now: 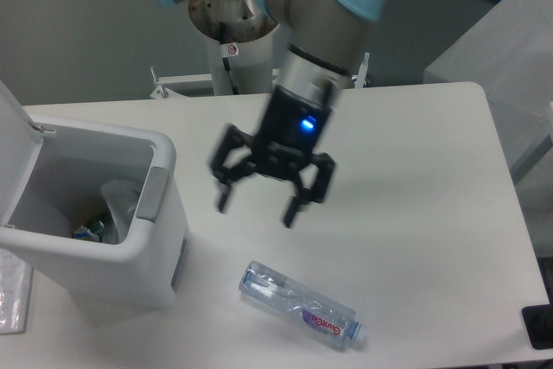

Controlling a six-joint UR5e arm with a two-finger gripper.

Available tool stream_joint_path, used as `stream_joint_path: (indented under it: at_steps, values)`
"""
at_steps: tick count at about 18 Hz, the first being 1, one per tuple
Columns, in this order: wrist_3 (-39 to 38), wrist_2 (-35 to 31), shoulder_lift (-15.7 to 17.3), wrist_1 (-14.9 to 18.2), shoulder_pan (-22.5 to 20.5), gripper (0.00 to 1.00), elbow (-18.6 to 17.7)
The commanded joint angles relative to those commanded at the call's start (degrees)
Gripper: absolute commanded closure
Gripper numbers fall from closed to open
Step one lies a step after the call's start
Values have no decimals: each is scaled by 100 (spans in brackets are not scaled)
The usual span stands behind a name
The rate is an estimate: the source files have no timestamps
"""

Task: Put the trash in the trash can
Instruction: 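Move the gripper down to the clear water bottle's cap end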

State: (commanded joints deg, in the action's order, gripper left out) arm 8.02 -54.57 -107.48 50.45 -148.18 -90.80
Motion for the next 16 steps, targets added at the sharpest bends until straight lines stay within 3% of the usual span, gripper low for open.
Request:
stream_joint_path:
  at_steps: [3, 8, 16]
  values:
    - [-572, -658, -456, 0, 17, 0, 246]
    - [-1810, -1466, -1511, 26, 149, 0, 1326]
    - [-2304, -2628, -2487, 79, 483, 0, 1986]
